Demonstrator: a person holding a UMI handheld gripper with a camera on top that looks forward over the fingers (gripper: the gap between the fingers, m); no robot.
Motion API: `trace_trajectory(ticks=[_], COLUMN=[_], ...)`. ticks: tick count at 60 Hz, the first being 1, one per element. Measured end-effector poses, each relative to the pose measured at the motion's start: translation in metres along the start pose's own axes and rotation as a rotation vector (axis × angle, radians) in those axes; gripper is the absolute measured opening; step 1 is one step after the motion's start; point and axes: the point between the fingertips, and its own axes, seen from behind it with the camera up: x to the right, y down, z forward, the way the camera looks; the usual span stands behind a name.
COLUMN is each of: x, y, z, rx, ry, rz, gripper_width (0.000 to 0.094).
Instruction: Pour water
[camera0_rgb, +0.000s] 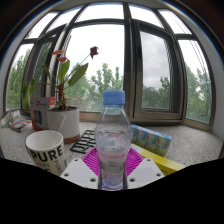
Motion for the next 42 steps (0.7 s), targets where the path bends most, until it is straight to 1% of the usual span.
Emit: trace_trajectory(ticks=[1,2,5,10,13,14,15,18,21,26,42], x=[0.001,0.004,0.004,0.004,0.006,0.006,0.006,0.006,0.007,0.008,-0.011], y=[0.007,-0.003,0.001,0.002,0.004,0.007,0.011,0.018,0.020,0.018,-0.002], z=[0.001,0.006,0.001,0.000,0.002,0.001,0.000,-0.005,-0.009,-0.024,-0.116], rx=[-0.017,-0.011,-0.015,-0.014,-0.030,-0.046,-0.065,-0.112,-0.128,-0.158,-0.190], ry=[0.001,0.006,0.012,0.021,0.032,0.036,0.041,0.054,0.063,0.096,0.155], rz=[0.005,0.005,0.027,0.024,0.009,0.004,0.000,-0.004,0.004,0.008,0.019], gripper_width=[0.0278,0.0278,0.0303,0.0413,0.0480,0.0517,0.0580,0.0867,0.0821,0.0860,0.0852])
